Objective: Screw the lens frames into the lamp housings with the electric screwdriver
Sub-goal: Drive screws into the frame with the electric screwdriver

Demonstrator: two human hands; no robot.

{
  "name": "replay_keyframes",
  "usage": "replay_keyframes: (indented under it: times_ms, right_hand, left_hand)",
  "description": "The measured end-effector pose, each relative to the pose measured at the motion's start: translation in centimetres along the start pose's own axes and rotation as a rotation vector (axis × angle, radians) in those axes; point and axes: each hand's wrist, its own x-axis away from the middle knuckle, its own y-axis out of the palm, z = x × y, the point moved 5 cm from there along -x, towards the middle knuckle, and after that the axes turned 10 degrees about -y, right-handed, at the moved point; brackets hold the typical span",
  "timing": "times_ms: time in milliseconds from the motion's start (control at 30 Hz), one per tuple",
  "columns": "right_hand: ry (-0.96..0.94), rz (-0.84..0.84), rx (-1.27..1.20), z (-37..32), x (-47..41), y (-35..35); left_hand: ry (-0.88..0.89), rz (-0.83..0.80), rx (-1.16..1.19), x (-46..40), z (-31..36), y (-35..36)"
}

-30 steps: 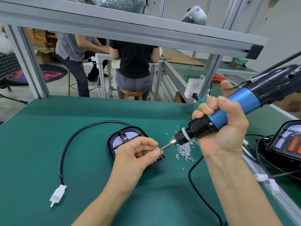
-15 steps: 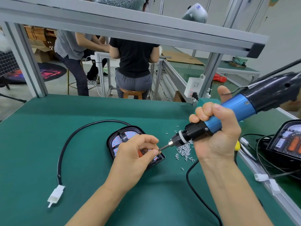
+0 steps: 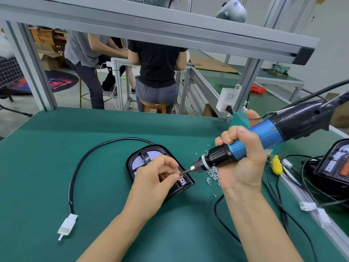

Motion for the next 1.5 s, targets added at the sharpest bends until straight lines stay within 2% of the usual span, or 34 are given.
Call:
replay_keyframes:
  times_ms: [200,233,300,367,400,467,533,633,733,1033,1100,1200,1267,1400,1500]
  right_hand:
    - [0.007,0.038,-0.029,0.1,-0.7,-0.1]
    - [0.002,0.031,-0.023,0.0,-0.8,-0.1]
    - [-0.006,0.002,0.005,-0.2,-0.9,-0.2]
    - [-0.018,-0.031,0.041,-0.4,-0.9,-0.4]
    - [-0.02,-0.043,0.057,-0.4,-0.9,-0.4]
    - [-0.017,-0.047,0.084,-0.1,-0.8,-0.7]
    - [-0.01,-0.051,0.107,0.3,-0.7,-0.8]
    - [0.0,-0.082,0.127,0.8,-0.5,-0.9]
    - [-0.002,-0.104,0.148,1.3,-0.6,-0.9]
    - [-0.02,-0.197,0.226,2.0,-0.6,-1.1]
    - [-0.026,-0.231,0.252,2.1,-0.5,-1.0]
    - [-0.018,-0.255,0.282,2.5,-0.1,-1.3]
    - [-0.004,-0.243,0.275,2.7,-0.1,-1.7]
    - [0.031,-0.179,0.253,2.7,-0.5,-2.7]
    - [0.059,-0.205,0.236,2.7,-0.8,-2.7]
  left_hand:
    - [-0.006,0.002,0.015,-0.4,0.2,-1.0]
    - [0.009,0.05,0.022,-0.5,0.1,-1.7]
    - [-0.002,0.257,-0.017,-1.2,-0.7,-4.0]
    - [-0.167,0.443,-0.074,-2.0,-2.8,-6.5]
    - [-0.301,0.468,-0.096,-2.3,-4.1,-7.2]
    - [-0.524,0.384,-0.137,-2.6,-6.1,-7.3]
    - [-0.591,0.286,-0.15,-2.9,-6.3,-6.9]
    - [-0.605,0.221,-0.179,-3.1,-5.6,-6.3]
    - [-0.606,0.225,-0.231,-3.1,-5.7,-6.2]
    - [-0.618,0.223,-0.162,-2.6,-5.1,-5.7]
    - [-0.666,0.188,-0.035,-2.5,-5.5,-5.2]
    - [-0.74,0.091,0.297,-2.4,-5.7,-3.3]
    - [-0.766,0.073,0.411,-2.5,-5.9,-2.5]
    - [-0.74,0.072,0.523,-2.8,-6.0,-1.8]
    - [-0.665,0.071,0.514,-2.8,-5.8,-1.6]
